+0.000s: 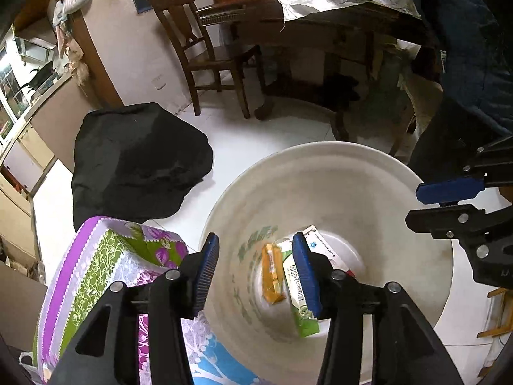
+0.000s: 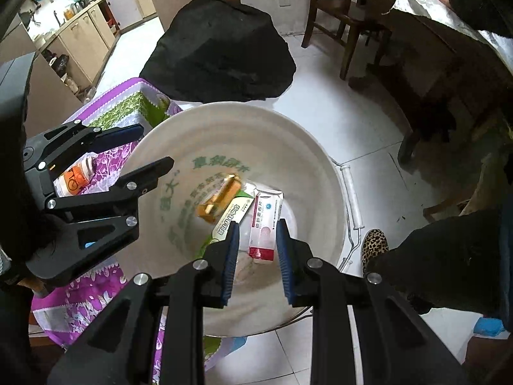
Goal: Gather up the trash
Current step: 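Open both tools over the white bucket to drop the items, then grasp the black tissue pack with the left tool while the right tool grasps the white packet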
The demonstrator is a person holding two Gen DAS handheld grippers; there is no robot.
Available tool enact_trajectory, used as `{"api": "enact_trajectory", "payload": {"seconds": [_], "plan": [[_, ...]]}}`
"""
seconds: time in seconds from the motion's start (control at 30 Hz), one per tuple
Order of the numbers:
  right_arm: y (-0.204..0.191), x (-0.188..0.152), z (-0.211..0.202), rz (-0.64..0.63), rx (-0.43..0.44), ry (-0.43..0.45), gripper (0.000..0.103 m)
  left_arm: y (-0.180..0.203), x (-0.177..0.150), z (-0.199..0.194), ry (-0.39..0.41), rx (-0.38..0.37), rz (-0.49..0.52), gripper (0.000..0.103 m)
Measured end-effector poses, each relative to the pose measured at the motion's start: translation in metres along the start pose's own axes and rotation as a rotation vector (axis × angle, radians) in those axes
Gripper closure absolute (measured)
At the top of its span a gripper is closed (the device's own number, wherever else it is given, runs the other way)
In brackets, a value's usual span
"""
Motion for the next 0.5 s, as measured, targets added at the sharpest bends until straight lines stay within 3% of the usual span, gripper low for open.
{"api": "enact_trajectory", "payload": {"seconds": [0.23, 0.3, 0.37, 0.5], "plan": [[-0.007, -0.008, 0.000, -0.024, -0.021, 0.020, 0.080, -0.004, -0.019, -0.020, 0.042, 0.064, -0.025, 0.054], [-0.013, -0.011, -0.004, -0.033, -0.009, 0.048, 0.072, -0.007, -0.026, -0.034, 0.086, 0.109, -0.033, 0.054], [-0.020, -0.016, -0.010, -0.035, 0.020, 0.106, 0.064, -0.008, -0.034, -0.048, 0.126, 0.128, -0.048, 0.051], [-0.033, -0.029, -0.019, 0.007, 0.121, 0.181, 0.064, -0.009, -0.063, -0.078, 0.191, 0.166, -0.079, 0.048]]}}
Point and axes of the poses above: each gripper's, at about its wrist camera, not at the fingertips, and z roughly the way its jaws point, y to its right, x to its top, the point moved 10 cm from there along z, roughly the way its jaws point, and after that the axes turned 10 degrees about z, right-handed, at the moved point
